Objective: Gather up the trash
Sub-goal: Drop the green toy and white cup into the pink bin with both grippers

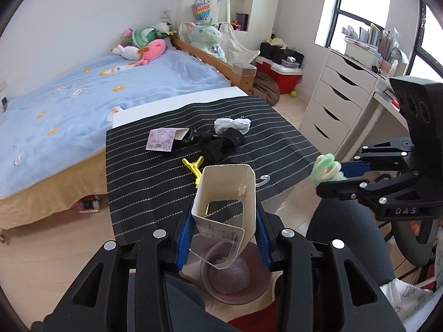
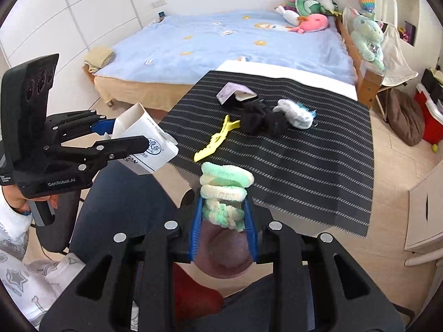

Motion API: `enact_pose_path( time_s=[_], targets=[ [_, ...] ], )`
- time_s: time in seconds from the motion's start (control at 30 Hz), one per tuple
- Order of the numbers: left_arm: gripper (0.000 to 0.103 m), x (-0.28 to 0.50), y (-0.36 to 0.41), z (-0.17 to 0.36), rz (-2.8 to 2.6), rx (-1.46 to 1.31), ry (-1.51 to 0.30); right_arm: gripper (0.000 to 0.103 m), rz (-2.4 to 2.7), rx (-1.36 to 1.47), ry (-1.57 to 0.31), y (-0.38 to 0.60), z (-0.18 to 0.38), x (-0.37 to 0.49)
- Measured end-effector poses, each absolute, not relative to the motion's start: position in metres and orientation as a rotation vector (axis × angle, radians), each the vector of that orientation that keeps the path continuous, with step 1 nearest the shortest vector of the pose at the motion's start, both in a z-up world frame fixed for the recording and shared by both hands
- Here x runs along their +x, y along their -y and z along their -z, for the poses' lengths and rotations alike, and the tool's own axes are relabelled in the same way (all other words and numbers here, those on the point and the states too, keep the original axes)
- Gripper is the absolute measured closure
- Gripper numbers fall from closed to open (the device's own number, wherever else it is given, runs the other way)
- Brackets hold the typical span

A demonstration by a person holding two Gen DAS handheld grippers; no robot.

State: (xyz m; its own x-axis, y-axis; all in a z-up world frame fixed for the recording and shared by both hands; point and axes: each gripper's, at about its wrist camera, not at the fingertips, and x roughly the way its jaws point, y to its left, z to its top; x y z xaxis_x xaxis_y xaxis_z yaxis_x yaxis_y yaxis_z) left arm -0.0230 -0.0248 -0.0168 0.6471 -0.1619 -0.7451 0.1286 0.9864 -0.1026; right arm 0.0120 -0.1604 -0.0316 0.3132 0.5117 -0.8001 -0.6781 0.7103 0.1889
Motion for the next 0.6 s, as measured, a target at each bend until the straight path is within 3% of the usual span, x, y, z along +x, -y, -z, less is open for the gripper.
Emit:
enact_pose_path(
  time_s=[0.37,0.4,0.5,0.6],
  targets=[
    [0.064,-0.038,0.022,0.017,0.162,-0.055,-0.852,0.073,-0.854,-0.190,-1.023,0.147,0.050,-0.002],
    [0.064,-0.038,0.021,0.017,0.162,-0.057,-0.853,0.068,-0.855,-0.193,-1.026,0.146,0.051,-0.002],
    [0.064,-0.039,0.021,0.017,0.163,-0.058,-0.853,0.026,-0.850,-0.185,-1.027,0.147,0.053,-0.002],
    [0.064,-0.038,0.022,0.017,0.167,-0.059,-0.854,0.016,-0.839,-0.176,-1.024,0.150,0.052,-0.001]
  ],
)
